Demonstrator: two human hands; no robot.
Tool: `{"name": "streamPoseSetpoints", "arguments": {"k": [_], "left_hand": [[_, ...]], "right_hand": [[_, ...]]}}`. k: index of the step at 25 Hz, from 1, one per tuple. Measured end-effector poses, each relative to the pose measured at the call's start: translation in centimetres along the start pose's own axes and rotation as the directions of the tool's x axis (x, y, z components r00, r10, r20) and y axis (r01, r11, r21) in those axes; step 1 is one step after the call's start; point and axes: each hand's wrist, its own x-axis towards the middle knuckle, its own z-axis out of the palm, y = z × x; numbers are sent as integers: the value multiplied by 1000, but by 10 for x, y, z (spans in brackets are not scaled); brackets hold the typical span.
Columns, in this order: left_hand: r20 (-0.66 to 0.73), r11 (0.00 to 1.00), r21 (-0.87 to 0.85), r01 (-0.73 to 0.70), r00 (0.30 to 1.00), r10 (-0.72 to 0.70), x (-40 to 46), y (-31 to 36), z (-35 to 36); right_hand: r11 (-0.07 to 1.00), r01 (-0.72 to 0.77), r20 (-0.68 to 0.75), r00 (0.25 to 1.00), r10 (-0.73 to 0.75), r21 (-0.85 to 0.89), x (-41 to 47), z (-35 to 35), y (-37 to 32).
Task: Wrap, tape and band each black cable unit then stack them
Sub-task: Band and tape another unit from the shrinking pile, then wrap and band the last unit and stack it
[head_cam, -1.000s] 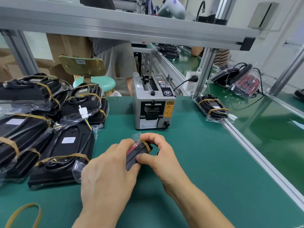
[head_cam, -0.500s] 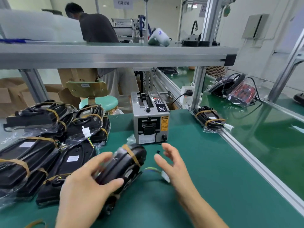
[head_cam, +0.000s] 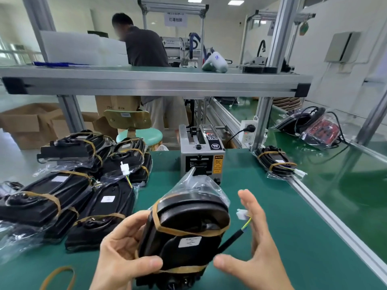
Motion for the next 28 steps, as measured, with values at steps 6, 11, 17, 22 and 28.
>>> {"name": "streamPoseSetpoints", "arguments": {"k": [6, 11, 17, 22, 28], "left_hand": [[-52, 997, -48, 56, 997, -58, -4, 7, -2], [-228, 925, -205, 319, 904, -362, 8, 28, -14], [-358, 857, -90, 508, 786, -504, 48, 60, -51], [-552, 796, 321, 513, 784, -283, 70, 63, -85], [-246, 196, 960, 202, 941, 234, 37, 39, -80]], "right_hand": [[995, 65, -252, 967, -43, 78, -8, -15, 3], [889, -279, 138, 960, 245, 363, -6, 36, 11], [825, -429, 475, 849, 230, 368, 47, 117, -20], [678, -587, 500, 789, 356, 443, 75, 175, -24], [717, -572, 349, 818, 458, 398, 81, 216, -14]]}}
